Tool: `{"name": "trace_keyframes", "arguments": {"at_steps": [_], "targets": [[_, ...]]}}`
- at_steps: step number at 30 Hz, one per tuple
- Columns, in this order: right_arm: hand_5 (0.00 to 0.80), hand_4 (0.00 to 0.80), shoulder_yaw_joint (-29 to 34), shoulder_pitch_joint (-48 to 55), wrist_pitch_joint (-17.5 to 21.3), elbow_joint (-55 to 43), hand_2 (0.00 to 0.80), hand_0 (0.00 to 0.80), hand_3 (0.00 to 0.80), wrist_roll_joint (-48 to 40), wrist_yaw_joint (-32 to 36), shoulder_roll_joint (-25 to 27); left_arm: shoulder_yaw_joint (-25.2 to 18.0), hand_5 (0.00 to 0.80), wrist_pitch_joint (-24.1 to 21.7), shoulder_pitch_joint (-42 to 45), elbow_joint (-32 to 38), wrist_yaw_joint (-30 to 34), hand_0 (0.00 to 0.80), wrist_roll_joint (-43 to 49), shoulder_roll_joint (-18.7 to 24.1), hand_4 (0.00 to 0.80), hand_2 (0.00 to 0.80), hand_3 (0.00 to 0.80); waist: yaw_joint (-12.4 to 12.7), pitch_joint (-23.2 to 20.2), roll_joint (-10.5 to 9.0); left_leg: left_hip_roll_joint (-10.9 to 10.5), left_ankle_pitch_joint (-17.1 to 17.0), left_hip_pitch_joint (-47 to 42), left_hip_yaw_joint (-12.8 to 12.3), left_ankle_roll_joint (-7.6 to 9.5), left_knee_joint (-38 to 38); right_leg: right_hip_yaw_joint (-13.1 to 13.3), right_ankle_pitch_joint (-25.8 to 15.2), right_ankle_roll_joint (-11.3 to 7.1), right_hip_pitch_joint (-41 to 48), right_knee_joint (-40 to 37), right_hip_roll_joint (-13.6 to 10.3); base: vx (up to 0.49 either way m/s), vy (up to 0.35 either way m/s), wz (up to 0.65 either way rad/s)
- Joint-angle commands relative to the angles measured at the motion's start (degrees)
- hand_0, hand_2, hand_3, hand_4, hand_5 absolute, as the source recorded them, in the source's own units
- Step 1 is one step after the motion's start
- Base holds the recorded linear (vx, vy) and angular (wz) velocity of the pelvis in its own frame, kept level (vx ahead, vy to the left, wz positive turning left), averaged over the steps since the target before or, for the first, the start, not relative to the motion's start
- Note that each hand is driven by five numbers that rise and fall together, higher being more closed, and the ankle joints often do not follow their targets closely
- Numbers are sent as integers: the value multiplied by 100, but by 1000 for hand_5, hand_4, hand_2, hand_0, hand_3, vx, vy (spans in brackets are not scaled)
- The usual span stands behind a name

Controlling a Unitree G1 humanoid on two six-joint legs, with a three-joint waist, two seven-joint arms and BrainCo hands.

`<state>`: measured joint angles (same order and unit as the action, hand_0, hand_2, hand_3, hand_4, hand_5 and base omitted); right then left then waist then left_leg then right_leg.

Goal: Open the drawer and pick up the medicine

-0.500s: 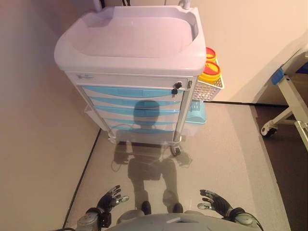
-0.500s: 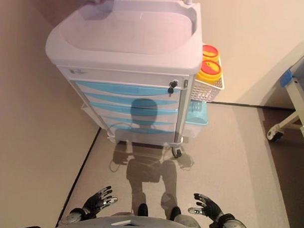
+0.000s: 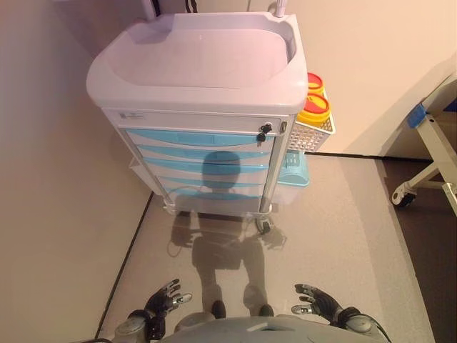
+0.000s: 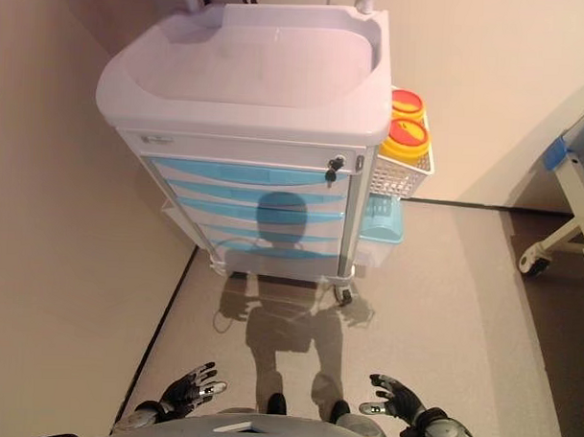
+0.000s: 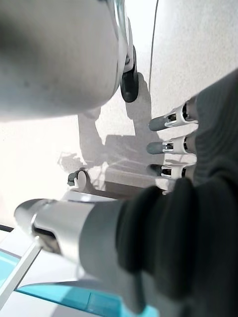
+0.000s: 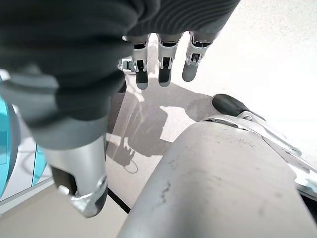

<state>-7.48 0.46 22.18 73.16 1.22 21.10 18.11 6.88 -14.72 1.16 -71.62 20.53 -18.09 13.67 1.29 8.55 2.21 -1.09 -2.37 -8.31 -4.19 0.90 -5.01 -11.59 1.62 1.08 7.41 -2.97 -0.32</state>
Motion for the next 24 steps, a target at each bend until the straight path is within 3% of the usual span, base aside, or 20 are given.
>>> {"name": "trace_keyframes", "arguments": {"at_steps": [1, 13, 19, 24], "targets": [[0, 0, -83, -230, 48, 154, 0, 0, 0, -26, -31, -92, -164, 0, -57, -222, -308, 52, 0, -206, -117, 0, 0, 0, -35, -47, -172, -322, 688, 184, -83, 56, 428, -119, 322, -383, -211, 496, -226, 49, 2, 1], [0, 0, -4, -193, 9, 102, 0, 0, 0, 102, -284, -59, -518, 0, -98, -187, -392, -234, 0, -938, -130, 0, 0, 0, -93, 178, -225, -282, 716, 431, -153, 116, 569, -9, 342, -350, -550, 703, -220, 52, 25, -2], [0, 0, -117, -463, 90, -225, 0, 0, 0, -144, -398, 16, -547, 0, -412, -595, -182, 3, 0, -1836, -13, 0, 0, 0, -136, 752, -343, -256, 794, 1154, -207, 238, 1091, 160, 384, -305, -1382, 1246, -255, -93, 31, -12], [0, 0, -321, -619, 466, -440, 0, 0, 0, 35, -519, 46, -607, 0, -860, -952, 87, 134, 0, -2685, 53, 0, 0, 0, -142, 1232, -469, -248, 915, 1930, -215, 343, 1867, 299, 383, -231, -2191, 1873, -276, -56, 30, -12]]}}
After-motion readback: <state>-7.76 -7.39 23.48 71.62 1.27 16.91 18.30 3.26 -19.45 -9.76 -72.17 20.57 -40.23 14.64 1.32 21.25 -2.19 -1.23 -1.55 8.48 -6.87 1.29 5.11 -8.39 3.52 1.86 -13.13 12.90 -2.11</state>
